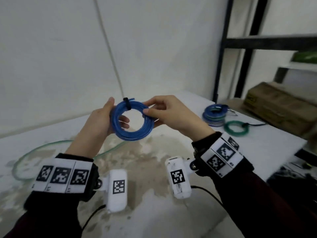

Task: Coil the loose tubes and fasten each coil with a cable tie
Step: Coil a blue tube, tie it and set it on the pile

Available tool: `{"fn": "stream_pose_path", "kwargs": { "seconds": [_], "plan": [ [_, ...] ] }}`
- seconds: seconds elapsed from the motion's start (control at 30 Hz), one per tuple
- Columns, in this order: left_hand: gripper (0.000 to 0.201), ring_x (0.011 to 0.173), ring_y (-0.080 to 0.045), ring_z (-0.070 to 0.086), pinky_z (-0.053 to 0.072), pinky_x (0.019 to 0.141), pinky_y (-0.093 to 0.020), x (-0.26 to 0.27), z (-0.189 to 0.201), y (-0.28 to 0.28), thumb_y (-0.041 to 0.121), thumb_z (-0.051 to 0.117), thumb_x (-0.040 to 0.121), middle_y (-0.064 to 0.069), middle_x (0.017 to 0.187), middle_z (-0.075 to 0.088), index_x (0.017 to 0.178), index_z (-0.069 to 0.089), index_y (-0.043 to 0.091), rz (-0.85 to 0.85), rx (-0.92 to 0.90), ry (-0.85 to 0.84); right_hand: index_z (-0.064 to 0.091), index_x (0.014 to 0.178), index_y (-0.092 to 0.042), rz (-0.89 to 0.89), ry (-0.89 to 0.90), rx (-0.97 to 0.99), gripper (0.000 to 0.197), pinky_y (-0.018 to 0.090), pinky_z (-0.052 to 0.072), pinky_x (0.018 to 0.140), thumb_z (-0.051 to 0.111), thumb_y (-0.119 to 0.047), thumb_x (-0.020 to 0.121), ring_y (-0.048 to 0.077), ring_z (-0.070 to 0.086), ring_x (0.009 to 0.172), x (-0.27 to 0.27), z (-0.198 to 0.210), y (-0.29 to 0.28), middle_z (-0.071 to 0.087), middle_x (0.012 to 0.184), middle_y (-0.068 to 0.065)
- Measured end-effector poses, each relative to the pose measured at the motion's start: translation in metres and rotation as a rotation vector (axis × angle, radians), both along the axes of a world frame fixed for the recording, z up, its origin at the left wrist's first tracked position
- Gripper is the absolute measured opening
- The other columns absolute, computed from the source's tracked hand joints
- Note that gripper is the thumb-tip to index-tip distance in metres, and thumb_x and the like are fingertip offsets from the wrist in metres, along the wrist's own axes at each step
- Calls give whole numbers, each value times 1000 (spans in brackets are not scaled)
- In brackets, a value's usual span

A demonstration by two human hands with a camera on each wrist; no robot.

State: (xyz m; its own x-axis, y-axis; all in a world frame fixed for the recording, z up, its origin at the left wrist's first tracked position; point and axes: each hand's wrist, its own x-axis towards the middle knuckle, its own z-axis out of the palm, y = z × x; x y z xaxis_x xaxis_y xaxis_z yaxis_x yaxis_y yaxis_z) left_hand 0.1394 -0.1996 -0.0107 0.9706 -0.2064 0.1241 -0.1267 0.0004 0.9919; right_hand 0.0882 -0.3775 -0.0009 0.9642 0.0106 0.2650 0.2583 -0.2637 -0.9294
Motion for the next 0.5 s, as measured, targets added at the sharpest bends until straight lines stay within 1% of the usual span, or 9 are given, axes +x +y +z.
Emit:
{"fn": "stream_pose_path", "kwargs": {
  "seconds": [0.03, 0.1, 0.13, 0.23, 0.27, 0.3, 0.37, 0.4, 0.5],
  "plan": [
    [44, 51, -14, 62, 52, 54, -23, 2, -6, -11, 37, 36, 101, -2, 58, 65, 93, 66, 5, -17, -7, 46, 64, 100, -5, -36, 21, 20, 11, 26, 55, 61, 62, -6, 89, 16, 65, 66, -4, -5, -13, 67, 78, 12],
    [38, 48, -10, 59, 49, 59, -25, 5, -20, -32, 29, 37, 102, 1, 53, 61, 87, 64, 7, -54, -78, 132, 62, 102, 0, -113, 39, 58, 14, 26, 56, 61, 62, -4, 89, 16, 65, 64, -13, -12, -38, 65, 78, 11],
    [35, 46, -9, 58, 47, 61, -26, 6, -27, -41, 26, 37, 102, 3, 51, 59, 84, 63, 9, -74, -131, 180, 62, 101, 0, -154, 40, 78, 12, 25, 56, 60, 61, -2, 89, 14, 65, 63, -17, -14, -51, 64, 78, 10],
    [32, 43, -7, 54, 43, 60, -24, 9, -44, -67, 23, 36, 101, 6, 48, 55, 85, 62, 13, -126, -245, 319, 58, 92, -4, -321, 40, 193, 6, 23, 56, 55, 59, 1, 89, 8, 64, 54, -29, -19, -90, 61, 76, 9],
    [31, 42, -7, 53, 41, 61, -24, 10, -48, -74, 23, 37, 101, 6, 48, 54, 85, 62, 13, -132, -279, 359, 55, 93, -3, -400, 33, 251, 8, 23, 56, 53, 58, 2, 89, 8, 64, 53, -32, -19, -104, 60, 76, 9],
    [31, 41, -7, 52, 41, 61, -25, 11, -52, -81, 23, 39, 100, 6, 48, 54, 84, 63, 13, -133, -316, 397, 52, 99, -3, -483, 21, 308, 13, 24, 57, 53, 58, 3, 89, 10, 65, 54, -36, -20, -120, 60, 78, 10],
    [29, 41, -8, 50, 39, 62, -25, 13, -59, -92, 22, 41, 99, 5, 48, 52, 83, 63, 12, -132, -377, 463, 42, 113, -7, -629, 2, 389, 29, 29, 59, 58, 56, 4, 90, 17, 67, 61, -45, -24, -150, 61, 87, 12],
    [28, 40, -9, 47, 38, 61, -24, 14, -63, -97, 22, 42, 98, 4, 48, 51, 83, 63, 11, -134, -392, 488, 39, 115, -10, -690, -4, 401, 33, 29, 59, 58, 55, 5, 91, 18, 68, 63, -49, -27, -164, 61, 93, 14],
    [27, 34, -9, 33, 30, 57, -23, 17, -72, -105, 21, 41, 98, 4, 46, 45, 83, 61, 11, -143, -387, 541, 40, 109, -14, -856, 55, 353, 30, 33, 59, 59, 54, 5, 90, 22, 68, 69, -54, -43, -197, 56, 112, 18]
  ]
}}
